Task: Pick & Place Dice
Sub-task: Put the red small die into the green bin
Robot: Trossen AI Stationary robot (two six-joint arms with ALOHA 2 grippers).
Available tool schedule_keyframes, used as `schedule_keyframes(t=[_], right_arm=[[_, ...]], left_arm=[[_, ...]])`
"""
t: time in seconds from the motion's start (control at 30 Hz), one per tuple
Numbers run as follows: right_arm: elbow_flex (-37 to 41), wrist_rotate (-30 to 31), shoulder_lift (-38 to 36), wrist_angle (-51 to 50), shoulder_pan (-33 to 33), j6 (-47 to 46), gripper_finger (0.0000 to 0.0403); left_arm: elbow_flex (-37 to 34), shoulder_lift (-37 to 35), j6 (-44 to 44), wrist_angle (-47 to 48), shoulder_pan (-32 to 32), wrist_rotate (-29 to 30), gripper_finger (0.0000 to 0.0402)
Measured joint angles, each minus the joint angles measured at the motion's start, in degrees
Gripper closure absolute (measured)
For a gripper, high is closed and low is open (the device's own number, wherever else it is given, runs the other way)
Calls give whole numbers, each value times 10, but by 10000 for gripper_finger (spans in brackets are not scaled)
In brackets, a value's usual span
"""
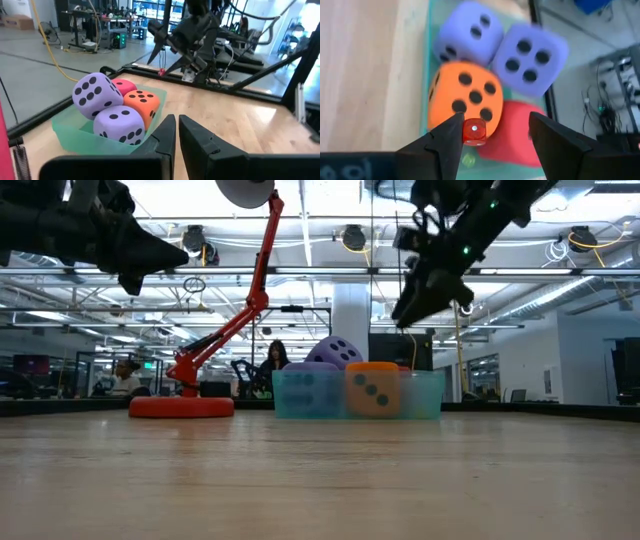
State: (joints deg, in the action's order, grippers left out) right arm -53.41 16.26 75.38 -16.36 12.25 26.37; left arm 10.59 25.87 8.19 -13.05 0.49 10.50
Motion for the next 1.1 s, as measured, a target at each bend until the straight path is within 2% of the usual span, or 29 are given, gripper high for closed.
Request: schedule_keyframes(t=[0.17,0.3,0.4,0.5,0.57,0.63,0.77,1.0,1.1], right_arm=[[0,-48,-37,24,8,14,193],[0,-57,-38,23,20,22,193],[12,-90,-38,46,27,41,193],[48,-90,-39,110,26,79,193],[74,-89,-44,162,26,105,193],[99,-88,-44,218,27,132,193],[146,-72,-43,310,27,151,193],[203,-73,-43,415,21,141,193],[217,-73,-44,442,15,127,193]], left_arm=[[0,0,54,-5,0,-4,366],[0,22,69,-23,0,-20,366],[0,62,89,-66,-1,-17,372],[2,115,88,-124,-9,-11,394],[16,158,88,-157,-14,8,395],[44,203,88,-170,-16,32,397],[121,301,80,-161,-13,43,398],[273,477,60,-118,19,43,399],[326,544,56,-111,33,14,399]])
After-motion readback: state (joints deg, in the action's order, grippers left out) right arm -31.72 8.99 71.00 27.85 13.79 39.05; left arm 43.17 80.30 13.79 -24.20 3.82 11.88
